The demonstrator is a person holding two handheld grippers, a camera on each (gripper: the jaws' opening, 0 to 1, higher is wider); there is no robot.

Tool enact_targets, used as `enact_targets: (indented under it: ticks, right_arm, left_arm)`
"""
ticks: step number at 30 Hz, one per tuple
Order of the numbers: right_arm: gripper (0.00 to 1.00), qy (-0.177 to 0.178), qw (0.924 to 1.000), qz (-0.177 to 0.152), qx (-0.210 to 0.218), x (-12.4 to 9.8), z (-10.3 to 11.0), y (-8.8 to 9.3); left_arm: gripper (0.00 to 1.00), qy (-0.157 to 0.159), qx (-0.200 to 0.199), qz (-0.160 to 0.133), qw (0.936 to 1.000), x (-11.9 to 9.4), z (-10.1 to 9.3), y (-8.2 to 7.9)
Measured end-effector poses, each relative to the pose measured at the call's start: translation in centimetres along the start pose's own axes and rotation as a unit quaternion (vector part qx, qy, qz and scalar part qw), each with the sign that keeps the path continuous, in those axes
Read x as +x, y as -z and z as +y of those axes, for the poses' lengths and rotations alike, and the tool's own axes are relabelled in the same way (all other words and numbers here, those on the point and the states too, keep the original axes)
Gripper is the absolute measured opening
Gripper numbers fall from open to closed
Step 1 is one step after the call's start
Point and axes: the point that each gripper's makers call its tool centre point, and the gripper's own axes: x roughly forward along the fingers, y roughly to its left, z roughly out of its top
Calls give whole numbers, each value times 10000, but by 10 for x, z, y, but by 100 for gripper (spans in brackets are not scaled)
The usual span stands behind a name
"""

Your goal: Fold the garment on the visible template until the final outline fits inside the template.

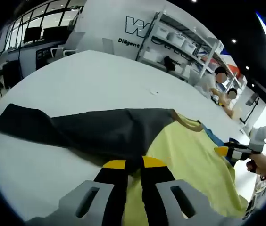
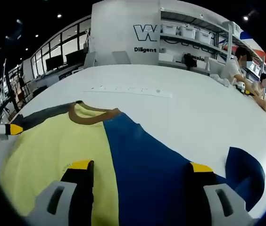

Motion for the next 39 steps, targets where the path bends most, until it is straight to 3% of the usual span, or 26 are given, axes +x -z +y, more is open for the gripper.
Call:
enact_targets:
  ticks: [4, 9, 21, 30, 39]
  right_arm:
    - [81, -22, 10000, -22, -14, 6, 2, -4]
    - [79, -99, 9999, -40, -70, 15, 5, -11]
    - [83, -119, 9999, 72, -86, 38, 19, -28]
    - [85, 157, 9996, 192, 138, 43, 25, -33]
    - [87, 7, 9996, 288, 15, 48, 46, -36]
  left_arm:
    - [0, 27, 12, 88, 10000, 1, 1, 4]
    - [0, -76, 308, -59, 9995, -3, 9, -5]
    - [0, -227, 139, -187, 9995, -8, 38, -17]
    - [0, -348, 39, -247, 9991, -13, 52, -22]
    - [0, -530, -13, -245, 9983, -16, 70, -24]
